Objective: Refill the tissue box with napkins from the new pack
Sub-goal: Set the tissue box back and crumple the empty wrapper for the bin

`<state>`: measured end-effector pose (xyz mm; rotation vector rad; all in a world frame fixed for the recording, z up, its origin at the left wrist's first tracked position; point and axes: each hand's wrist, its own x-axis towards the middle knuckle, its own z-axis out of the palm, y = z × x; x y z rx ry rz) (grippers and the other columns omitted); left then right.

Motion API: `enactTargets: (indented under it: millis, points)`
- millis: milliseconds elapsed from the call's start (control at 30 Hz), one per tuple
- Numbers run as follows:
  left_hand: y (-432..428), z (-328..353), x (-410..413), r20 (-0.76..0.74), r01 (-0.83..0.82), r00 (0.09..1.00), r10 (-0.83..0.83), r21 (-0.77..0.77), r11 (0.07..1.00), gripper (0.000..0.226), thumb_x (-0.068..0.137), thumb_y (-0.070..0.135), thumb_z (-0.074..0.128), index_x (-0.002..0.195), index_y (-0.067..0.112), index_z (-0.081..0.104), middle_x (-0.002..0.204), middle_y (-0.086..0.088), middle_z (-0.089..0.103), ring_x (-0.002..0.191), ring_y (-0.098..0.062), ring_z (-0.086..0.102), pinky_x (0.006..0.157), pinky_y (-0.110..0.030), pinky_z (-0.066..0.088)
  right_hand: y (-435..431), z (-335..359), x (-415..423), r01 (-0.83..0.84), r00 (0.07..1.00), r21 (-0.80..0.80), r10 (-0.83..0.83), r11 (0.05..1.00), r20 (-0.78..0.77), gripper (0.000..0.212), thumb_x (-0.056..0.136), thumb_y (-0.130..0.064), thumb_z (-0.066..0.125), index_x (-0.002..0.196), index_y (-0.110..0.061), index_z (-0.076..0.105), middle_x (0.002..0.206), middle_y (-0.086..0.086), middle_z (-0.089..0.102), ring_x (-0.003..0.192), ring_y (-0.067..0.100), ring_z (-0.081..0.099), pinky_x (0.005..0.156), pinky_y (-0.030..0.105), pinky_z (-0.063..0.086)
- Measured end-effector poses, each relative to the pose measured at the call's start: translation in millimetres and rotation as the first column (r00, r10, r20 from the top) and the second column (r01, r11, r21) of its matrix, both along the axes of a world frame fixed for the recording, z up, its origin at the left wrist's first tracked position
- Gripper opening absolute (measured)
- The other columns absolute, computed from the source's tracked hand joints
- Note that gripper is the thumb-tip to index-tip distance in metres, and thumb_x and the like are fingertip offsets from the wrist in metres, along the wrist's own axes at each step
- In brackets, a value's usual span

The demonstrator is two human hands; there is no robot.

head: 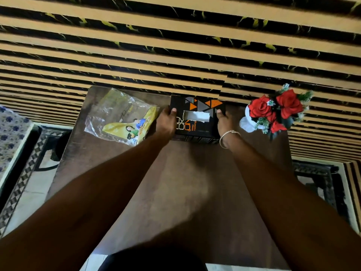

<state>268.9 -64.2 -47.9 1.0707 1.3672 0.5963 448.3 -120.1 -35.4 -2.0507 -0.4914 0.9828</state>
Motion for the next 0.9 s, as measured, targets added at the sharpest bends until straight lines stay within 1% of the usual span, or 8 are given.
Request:
enactTargets:
  millis: [67, 267, 367, 500, 633, 767, 833, 900]
  points:
    - [15, 0, 8, 0.002, -0.011, 1.0, 0.011, -0.028, 1.0, 0.027, 0.104, 0.033, 0.041, 0.123, 0.021, 0.055, 0.113, -0.013, 0.068, 0.102, -0.031, 0.069, 0.089, -0.053, 0.057, 16, -5, 9, -0.011, 1.0, -0.015, 0.011, 1.0, 0.012, 0.057, 0.102, -0.039, 0.045, 0.148, -0.007, 0.037, 0.151, 0.016, 0.042, 0.139, 0.033, 0.04, 0.113, 0.038, 0.03]
    - [51, -3, 20, 0.015, -0.022, 1.0, 0.023, -0.072, 0.997, 0.029, 0.105, 0.03, 0.042, 0.126, 0.016, 0.055, 0.114, -0.014, 0.068, 0.1, -0.031, 0.069, 0.086, -0.048, 0.059, 51, -18, 20, 0.012, 1.0, -0.032, -0.013, 0.999, -0.024, 0.057, 0.102, -0.039, 0.045, 0.149, -0.008, 0.035, 0.154, 0.014, 0.038, 0.141, 0.032, 0.037, 0.115, 0.038, 0.026]
    - [66, -10, 22, 0.03, -0.044, 0.998, 0.047, -0.1, 0.994, 0.018, 0.104, 0.029, 0.044, 0.114, 0.02, 0.056, 0.106, -0.012, 0.067, 0.099, -0.03, 0.068, 0.089, -0.049, 0.058, 64, -26, 23, -0.004, 0.999, -0.041, 0.003, 0.999, -0.038, 0.058, 0.102, -0.037, 0.045, 0.15, -0.007, 0.032, 0.156, 0.014, 0.034, 0.143, 0.031, 0.034, 0.117, 0.038, 0.025]
    - [83, -30, 24, -0.002, -0.051, 0.999, 0.051, -0.116, 0.992, 0.012, 0.101, 0.034, 0.048, 0.096, 0.028, 0.057, 0.113, -0.018, 0.067, 0.105, -0.036, 0.067, 0.091, -0.055, 0.056, 76, -34, 27, -0.026, 1.0, -0.059, 0.026, 0.998, -0.012, 0.052, 0.101, -0.039, 0.045, 0.144, -0.008, 0.043, 0.148, 0.015, 0.047, 0.135, 0.034, 0.044, 0.111, 0.039, 0.033]
    - [90, -42, 23, -0.014, -0.058, 0.998, 0.056, -0.128, 0.99, 0.022, 0.096, 0.041, 0.051, 0.105, 0.022, 0.059, 0.114, -0.02, 0.066, 0.104, -0.038, 0.067, 0.09, -0.057, 0.056, 80, -43, 26, -0.017, 1.0, -0.045, 0.017, 0.999, 0.002, 0.05, 0.102, -0.036, 0.044, 0.142, -0.006, 0.045, 0.146, 0.016, 0.048, 0.133, 0.034, 0.046, 0.111, 0.038, 0.034]
    - [86, -39, 24, -0.013, -0.063, 0.998, 0.062, -0.133, 0.989, 0.036, 0.096, 0.046, 0.051, 0.118, 0.017, 0.057, 0.114, -0.019, 0.067, 0.102, -0.036, 0.068, 0.086, -0.055, 0.058, 79, -43, 26, -0.057, 0.995, -0.066, 0.062, 0.996, 0.078, 0.051, 0.105, -0.031, 0.037, 0.149, -0.005, 0.033, 0.155, 0.015, 0.034, 0.141, 0.03, 0.035, 0.109, 0.029, 0.029]
    - [86, -39, 23, -0.008, -0.049, 0.999, 0.049, -0.13, 0.99, 0.039, 0.095, 0.047, 0.051, 0.119, 0.017, 0.057, 0.113, -0.018, 0.067, 0.101, -0.034, 0.069, 0.086, -0.054, 0.058, 78, -39, 25, -0.098, 0.988, -0.083, 0.106, 0.992, 0.109, 0.052, 0.106, -0.032, 0.034, 0.15, -0.006, 0.029, 0.157, 0.015, 0.031, 0.143, 0.03, 0.032, 0.111, 0.031, 0.027]
    - [87, -42, 18, -0.007, -0.03, 1.0, 0.03, -0.129, 0.991, 0.05, 0.085, 0.056, 0.055, 0.119, 0.019, 0.058, 0.113, -0.017, 0.067, 0.102, -0.034, 0.068, 0.087, -0.057, 0.057, 76, -29, 23, -0.138, 0.983, -0.125, 0.151, 0.983, 0.103, 0.055, 0.106, -0.036, 0.032, 0.153, -0.008, 0.024, 0.16, 0.013, 0.026, 0.146, 0.031, 0.028, 0.115, 0.035, 0.024]
